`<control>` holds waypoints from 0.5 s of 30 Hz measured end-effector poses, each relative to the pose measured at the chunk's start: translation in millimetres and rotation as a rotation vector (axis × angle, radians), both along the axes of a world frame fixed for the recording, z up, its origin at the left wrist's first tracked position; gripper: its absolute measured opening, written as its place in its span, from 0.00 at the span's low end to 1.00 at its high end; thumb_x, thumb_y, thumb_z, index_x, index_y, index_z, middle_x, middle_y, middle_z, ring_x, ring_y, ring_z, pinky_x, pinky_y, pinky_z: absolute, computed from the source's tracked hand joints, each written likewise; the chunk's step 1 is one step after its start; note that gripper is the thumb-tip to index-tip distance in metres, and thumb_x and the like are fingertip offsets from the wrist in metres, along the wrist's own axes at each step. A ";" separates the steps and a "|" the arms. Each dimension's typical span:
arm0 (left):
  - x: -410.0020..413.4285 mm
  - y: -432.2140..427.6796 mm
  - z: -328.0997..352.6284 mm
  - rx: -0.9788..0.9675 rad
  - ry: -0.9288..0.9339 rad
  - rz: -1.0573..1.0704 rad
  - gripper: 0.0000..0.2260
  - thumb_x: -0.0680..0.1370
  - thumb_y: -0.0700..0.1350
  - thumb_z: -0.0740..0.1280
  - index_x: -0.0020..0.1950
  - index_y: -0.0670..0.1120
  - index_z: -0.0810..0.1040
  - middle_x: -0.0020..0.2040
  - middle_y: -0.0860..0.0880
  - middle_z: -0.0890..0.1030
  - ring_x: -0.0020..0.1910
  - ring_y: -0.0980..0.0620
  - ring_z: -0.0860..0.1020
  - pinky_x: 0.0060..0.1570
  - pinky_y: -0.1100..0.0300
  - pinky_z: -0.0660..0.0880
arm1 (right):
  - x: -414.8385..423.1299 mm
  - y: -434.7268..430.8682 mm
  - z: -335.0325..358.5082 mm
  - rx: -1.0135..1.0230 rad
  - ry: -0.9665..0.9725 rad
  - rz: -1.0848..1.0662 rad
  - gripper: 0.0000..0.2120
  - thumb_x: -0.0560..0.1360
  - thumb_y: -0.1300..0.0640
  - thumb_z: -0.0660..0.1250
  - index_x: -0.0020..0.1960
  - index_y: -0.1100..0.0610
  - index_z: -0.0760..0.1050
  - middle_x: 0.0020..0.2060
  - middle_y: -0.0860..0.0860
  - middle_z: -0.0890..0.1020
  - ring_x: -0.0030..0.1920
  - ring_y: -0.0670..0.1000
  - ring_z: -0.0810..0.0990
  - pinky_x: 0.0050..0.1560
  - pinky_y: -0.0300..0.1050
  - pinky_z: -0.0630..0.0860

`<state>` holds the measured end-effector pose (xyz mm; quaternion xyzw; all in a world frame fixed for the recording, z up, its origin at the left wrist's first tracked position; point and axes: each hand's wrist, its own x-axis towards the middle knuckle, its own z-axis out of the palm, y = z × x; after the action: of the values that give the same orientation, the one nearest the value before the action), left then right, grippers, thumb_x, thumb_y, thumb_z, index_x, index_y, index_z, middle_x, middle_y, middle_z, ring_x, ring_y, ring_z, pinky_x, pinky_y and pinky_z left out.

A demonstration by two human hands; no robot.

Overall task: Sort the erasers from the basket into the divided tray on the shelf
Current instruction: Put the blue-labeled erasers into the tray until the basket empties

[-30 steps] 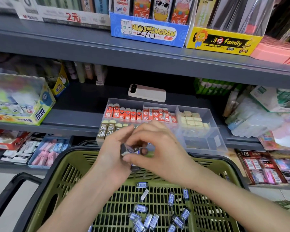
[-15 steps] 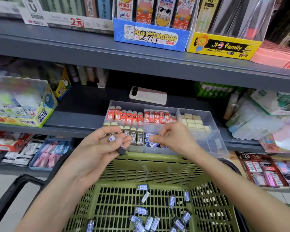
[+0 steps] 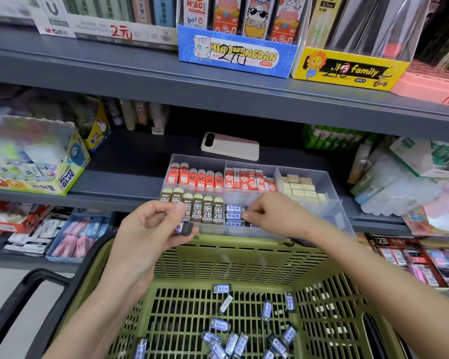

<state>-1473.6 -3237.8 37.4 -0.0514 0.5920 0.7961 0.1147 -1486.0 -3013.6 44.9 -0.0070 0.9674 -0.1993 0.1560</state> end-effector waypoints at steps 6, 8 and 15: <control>0.0 0.6 -3.7 -0.066 0.035 0.003 0.10 0.66 0.52 0.70 0.39 0.46 0.82 0.36 0.45 0.84 0.32 0.48 0.81 0.24 0.68 0.71 | 1.1 -1.8 -1.9 -0.115 -0.084 0.030 0.19 0.79 0.60 0.60 0.30 0.60 0.64 0.18 0.46 0.68 0.21 0.38 0.68 0.26 0.30 0.63; -0.1 1.7 -4.6 -0.018 0.023 -0.003 0.12 0.68 0.51 0.68 0.42 0.43 0.82 0.39 0.45 0.85 0.36 0.50 0.83 0.29 0.68 0.75 | 1.0 -2.5 -2.7 -0.150 -0.098 0.014 0.19 0.79 0.57 0.60 0.31 0.58 0.63 0.22 0.47 0.64 0.22 0.42 0.63 0.25 0.30 0.61; -0.7 -1.0 -3.5 0.084 0.008 -0.088 0.13 0.71 0.46 0.65 0.53 0.42 0.81 0.51 0.45 0.85 0.47 0.49 0.84 0.40 0.65 0.79 | 18.2 -13.9 10.4 -0.237 0.187 -0.010 0.19 0.79 0.51 0.60 0.41 0.64 0.78 0.37 0.59 0.81 0.38 0.57 0.77 0.42 0.45 0.72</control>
<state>-1474.3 -3238.8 33.9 -0.0172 0.5601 0.8147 0.1490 -1467.7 -3027.5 55.3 -0.0393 0.9475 -0.3113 0.0621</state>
